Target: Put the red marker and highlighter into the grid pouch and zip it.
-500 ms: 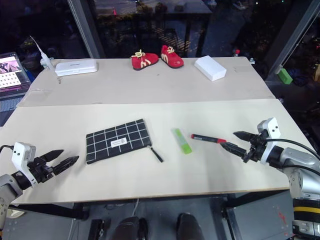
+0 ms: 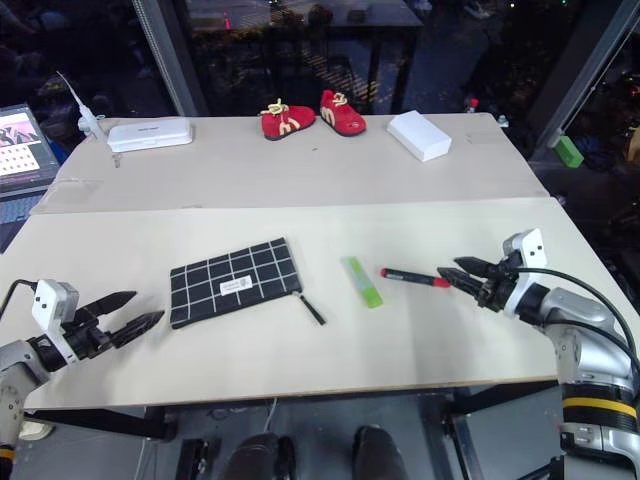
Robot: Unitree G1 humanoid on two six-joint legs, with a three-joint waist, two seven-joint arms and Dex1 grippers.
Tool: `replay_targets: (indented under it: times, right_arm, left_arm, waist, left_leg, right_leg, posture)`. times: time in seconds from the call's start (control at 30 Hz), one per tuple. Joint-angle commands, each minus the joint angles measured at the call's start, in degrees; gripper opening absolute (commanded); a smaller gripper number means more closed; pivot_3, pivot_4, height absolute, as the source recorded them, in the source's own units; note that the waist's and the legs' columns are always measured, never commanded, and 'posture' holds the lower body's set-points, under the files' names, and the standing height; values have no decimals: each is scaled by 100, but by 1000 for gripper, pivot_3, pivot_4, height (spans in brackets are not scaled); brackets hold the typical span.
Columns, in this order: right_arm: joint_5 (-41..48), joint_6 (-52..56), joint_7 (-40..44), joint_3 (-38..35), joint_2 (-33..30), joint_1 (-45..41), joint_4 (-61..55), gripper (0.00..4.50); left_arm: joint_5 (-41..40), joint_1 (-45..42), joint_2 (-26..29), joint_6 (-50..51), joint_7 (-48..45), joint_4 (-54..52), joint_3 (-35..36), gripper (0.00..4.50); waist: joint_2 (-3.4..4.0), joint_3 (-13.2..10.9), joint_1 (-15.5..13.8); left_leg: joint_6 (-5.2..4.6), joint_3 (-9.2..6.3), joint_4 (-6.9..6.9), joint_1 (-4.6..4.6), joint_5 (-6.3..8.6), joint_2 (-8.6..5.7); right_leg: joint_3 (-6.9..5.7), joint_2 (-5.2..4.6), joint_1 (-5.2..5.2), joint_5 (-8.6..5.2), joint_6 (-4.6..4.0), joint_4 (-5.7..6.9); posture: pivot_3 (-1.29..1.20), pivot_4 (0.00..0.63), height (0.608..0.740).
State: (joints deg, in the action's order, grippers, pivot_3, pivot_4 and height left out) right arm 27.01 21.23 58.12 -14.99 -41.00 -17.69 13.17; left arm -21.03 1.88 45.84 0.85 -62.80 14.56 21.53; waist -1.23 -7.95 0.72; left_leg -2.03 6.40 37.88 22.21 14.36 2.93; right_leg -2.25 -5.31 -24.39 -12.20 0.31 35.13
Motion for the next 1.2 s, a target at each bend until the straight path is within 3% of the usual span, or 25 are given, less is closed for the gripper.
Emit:
replay_targets:
  times: [0.03, 0.1, 0.27, 0.37, 0.47, 0.63, 0.8, 1.2]
  right_arm:
    - [307, 186, 135, -67, -16, -115, -472, 610]
    - [349, 260, 198, 49, -3, -103, -647, 32]
    - [234, 613, 107, 823, 324, -313, -1233, 32]
    - [-515, 494, -405, 1829, 919, -840, -1358, 32]
    - [-998, 610, -1012, 2331, 1586, -1511, -1028, 32]
    - [-1594, 878, -1609, 2858, 2259, -2263, -436, 32]
    - [-2028, 623, -1603, 3349, 2774, -2825, 319, 32]
    - [-2791, 15, -1461, 4051, 3391, -2970, 1122, 32]
  left_arm:
    - [145, -351, 125, -954, -220, 498, 58, 4500]
    - [351, -498, 199, -1524, -296, 728, -39, 4500]
    - [754, -822, 351, -2560, -469, 1210, -342, 4500]
    - [1190, -942, 527, -3343, -542, 1539, -678, 4500]
    - [1472, -1083, 640, -3852, -490, 1729, -935, 4500]
    - [1619, -1350, 694, -4196, -309, 1858, -1170, 4500]
    - [1637, -1394, 659, -4289, -65, 1708, -1258, 4500]
    - [1487, -1406, 726, -4391, 5, 1991, -1263, 4500]
  waist:
    - [0, 0, -10]
    - [0, 0, -17]
    - [0, 0, 4]
    - [0, 0, 92]
    - [0, 0, 153]
    - [-1, 1, 56]
    - [-1, 1, 23]
    - [-1, 1, 126]
  left_leg:
    - [0, 0, 0, 0, 0, 1]
    - [-1, -4, 1, 0, 0, 0]
    - [-1, -4, 1, 1, 0, 1]
    - [-1, 1, 0, -3, 0, 7]
    - [0, 4, 0, 1, -1, 5]
    - [9, 15, 5, 44, -7, -4]
    - [15, 36, 6, 73, -10, -6]
    - [23, 35, 9, 65, -16, -4]
  right_leg:
    - [0, -2, 0, 0, 0, 0]
    - [-1, -8, 2, 1, 1, 0]
    - [-4, -8, 0, 1, 1, 2]
    - [-2, -1, -3, 2, 0, 7]
    - [-1, 0, -17, 2, -1, 22]
    - [-5, -10, -74, 1, -1, 76]
    - [-25, -1, -86, 1, -1, 83]
    - [-25, 3, -84, 1, -2, 93]
  posture:
    - [0, 150, 740]
    - [0, 150, 740]
    - [0, 150, 740]
    - [0, 150, 740]
    - [0, 150, 740]
    - [0, 150, 740]
    - [0, 150, 740]
    - [0, 150, 740]
